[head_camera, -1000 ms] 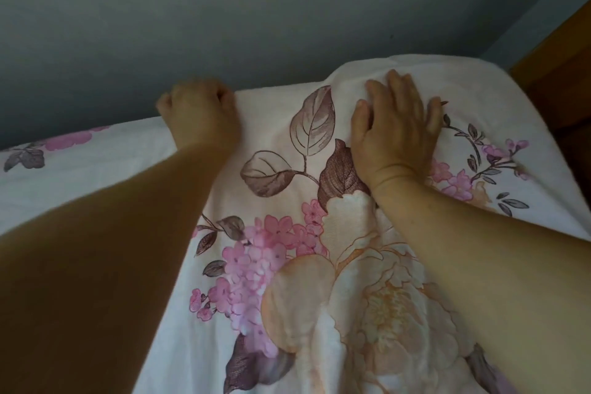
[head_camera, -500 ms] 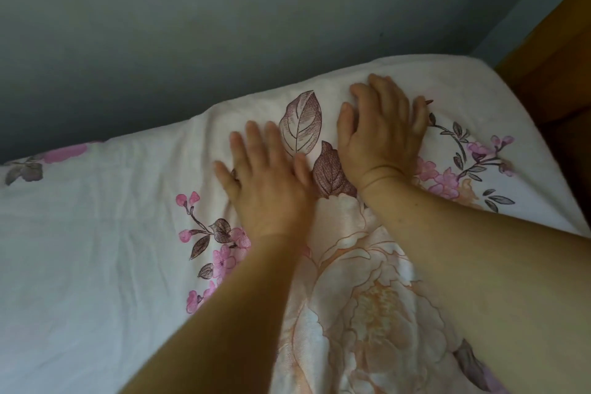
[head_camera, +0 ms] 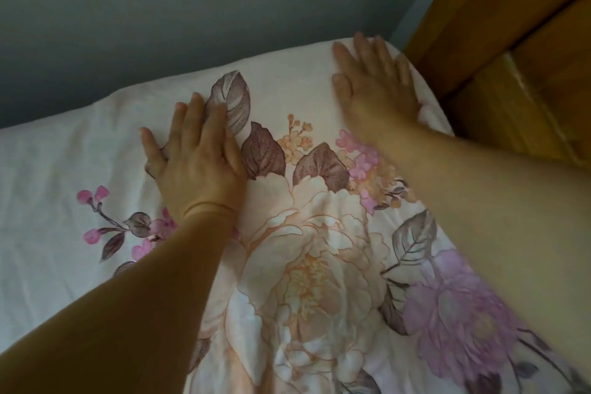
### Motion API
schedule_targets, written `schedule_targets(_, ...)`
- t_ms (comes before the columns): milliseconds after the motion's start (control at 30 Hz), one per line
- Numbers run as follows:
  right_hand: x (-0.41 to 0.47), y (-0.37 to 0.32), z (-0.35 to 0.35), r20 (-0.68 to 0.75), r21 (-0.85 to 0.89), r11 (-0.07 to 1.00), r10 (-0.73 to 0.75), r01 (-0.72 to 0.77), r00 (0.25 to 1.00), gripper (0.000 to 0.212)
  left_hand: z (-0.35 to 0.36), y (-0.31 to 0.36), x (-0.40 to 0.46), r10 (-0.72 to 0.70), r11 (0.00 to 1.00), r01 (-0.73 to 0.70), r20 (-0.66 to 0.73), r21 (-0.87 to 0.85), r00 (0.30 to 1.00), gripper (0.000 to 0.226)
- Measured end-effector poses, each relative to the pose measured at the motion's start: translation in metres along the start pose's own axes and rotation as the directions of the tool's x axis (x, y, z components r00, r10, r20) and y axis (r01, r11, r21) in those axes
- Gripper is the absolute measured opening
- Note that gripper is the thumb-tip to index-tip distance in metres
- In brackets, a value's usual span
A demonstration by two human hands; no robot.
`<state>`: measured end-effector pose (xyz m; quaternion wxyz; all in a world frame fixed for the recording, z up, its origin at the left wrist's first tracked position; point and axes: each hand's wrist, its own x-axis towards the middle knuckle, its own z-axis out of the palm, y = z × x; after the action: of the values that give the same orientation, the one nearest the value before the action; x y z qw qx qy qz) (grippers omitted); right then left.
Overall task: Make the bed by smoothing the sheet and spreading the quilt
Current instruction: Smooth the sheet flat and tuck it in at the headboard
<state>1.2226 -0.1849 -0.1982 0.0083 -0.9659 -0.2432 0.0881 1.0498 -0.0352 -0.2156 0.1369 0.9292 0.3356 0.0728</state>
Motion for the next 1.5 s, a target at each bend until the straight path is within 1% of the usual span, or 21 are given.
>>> schedule_targets(100, -0.025, -0.035, 0.0, -0.06, 0.112, 0.979, 0.18, -0.173, 0.982, 0.051, 0.002, -0.001, 0.0, 0.043, 0.999, -0.043, 0.027, 0.007, 0.999, 0.052)
schedule_targets(133, -0.048, -0.057, 0.007, -0.085, 0.164, 0.983, 0.103, -0.088, 0.991, 0.052, 0.002, -0.003, 0.002, 0.037, 0.999, -0.037, 0.026, 0.01, 0.999, 0.052)
schedule_targets(200, -0.116, -0.084, 0.025, -0.074, 0.153, 0.963, -0.214, 0.223, 0.974, 0.054, 0.001, -0.005, 0.002, 0.032, 0.999, -0.032, 0.035, 0.011, 0.999, 0.049)
schedule_targets(233, -0.14, -0.076, 0.03, 0.001, 0.063, 0.949, -0.31, 0.309, 0.951, 0.054, 0.002, -0.005, 0.001, 0.034, 0.999, -0.035, 0.04, 0.016, 0.999, 0.047)
schedule_targets(267, -0.145, -0.054, 0.031, 0.076, 0.013, 0.948, -0.318, 0.318, 0.945, 0.054, 0.003, -0.004, 0.001, 0.04, 0.999, -0.041, 0.034, 0.016, 0.999, 0.046)
schedule_targets(300, -0.135, -0.028, 0.032, 0.107, 0.006, 0.974, -0.225, 0.226, 0.968, 0.054, 0.004, -0.004, 0.004, 0.044, 0.999, -0.044, 0.019, 0.012, 0.999, 0.045)
schedule_targets(333, -0.126, -0.004, 0.029, 0.087, 0.011, 0.999, -0.047, 0.046, 0.995, 0.053, 0.005, -0.005, 0.001, 0.041, 0.999, -0.041, 0.018, 0.013, 0.999, 0.045)
schedule_targets(400, -0.106, 0.022, 0.017, 0.02, 0.055, 0.963, 0.262, -0.262, 0.965, 0.052, 0.007, -0.007, 0.002, 0.037, 0.999, -0.038, 0.012, 0.009, 0.999, 0.045)
schedule_targets(433, -0.108, 0.019, 0.018, -0.033, 0.085, 0.945, 0.319, -0.315, 0.947, 0.052, 0.008, -0.006, 0.003, 0.036, 0.999, -0.036, 0.01, 0.003, 0.999, 0.045)
schedule_targets(500, -0.133, 0.0, 0.024, -0.066, 0.104, 0.981, 0.17, -0.163, 0.983, 0.051, 0.008, -0.006, 0.002, 0.029, 0.999, -0.029, -0.004, -0.016, 1.0, 0.044)
schedule_targets(567, -0.165, -0.001, 0.031, 0.006, 0.05, 0.999, -0.012, 0.012, 1.0, 0.052, 0.007, -0.006, 0.003, 0.033, 0.999, -0.033, -0.02, -0.021, 0.999, 0.044)
schedule_targets(700, -0.15, 0.042, 0.033, 0.005, 0.096, 0.939, 0.33, -0.329, 0.944, 0.054, 0.006, -0.006, 0.003, 0.024, 1.0, -0.024, -0.007, -0.006, 1.0, 0.045)
schedule_targets(733, -0.145, 0.043, 0.034, -0.009, 0.112, 0.93, 0.353, -0.35, 0.936, 0.055, 0.005, -0.006, 0.003, 0.017, 1.0, -0.017, 0.0, -0.004, 1.0, 0.044)
schedule_targets(900, -0.149, 0.038, 0.037, -0.064, 0.148, 0.942, 0.312, -0.3, 0.948, 0.056, -0.008, 0.002, -0.008, 0.031, 0.998, -0.029, -0.043, 0.048, 0.999, 0.049)
schedule_targets(1000, -0.144, 0.039, 0.038, -0.083, 0.166, 0.942, 0.307, -0.29, 0.948, 0.056, -0.002, 0.016, -0.073, -0.037, 0.991, 0.04, -0.025, 0.126, 0.999, 0.054)
schedule_targets(1067, -0.145, 0.041, 0.038, -0.085, 0.197, 0.937, 0.309, -0.288, 0.947, 0.057, 0.006, 0.046, -0.146, -0.131, 0.984, 0.123, 0.06, 0.127, 0.99, 0.057)
schedule_targets(1133, -0.144, 0.04, 0.038, -0.086, 0.212, 0.932, 0.318, -0.294, 0.944, 0.057, 0.017, 0.086, -0.194, -0.106, 0.989, 0.087, 0.17, 0.117, 0.98, 0.059)
schedule_targets(1267, -0.145, 0.037, 0.036, -0.093, 0.233, 0.928, 0.319, -0.291, 0.943, 0.057, 0.02, 0.142, -0.194, -0.001, 0.985, 0.069, 0.393, -0.158, 0.92, 0.063)
schedule_targets(1367, -0.144, 0.036, 0.034, -0.092, 0.254, 0.927, 0.307, -0.276, 0.947, 0.057, 0.001, 0.107, -0.173, 0.105, 0.915, 0.01, 0.26, -0.404, 0.96, 0.068)
schedule_targets(1433, -0.144, 0.035, 0.036, -0.109, 0.252, 0.927, 0.312, -0.277, 0.944, 0.056, -0.006, 0.061, -0.147, -0.111, 0.954, 0.144, 0.136, -0.263, 0.985, 0.059)
schedule_targets(1500, -0.146, 0.035, 0.039, -0.133, 0.254, 0.926, 0.318, -0.278, 0.939, 0.055, -0.006, 0.031, -0.122, -0.406, 0.911, 0.412, 0.159, -0.011, 0.9, 0.053)
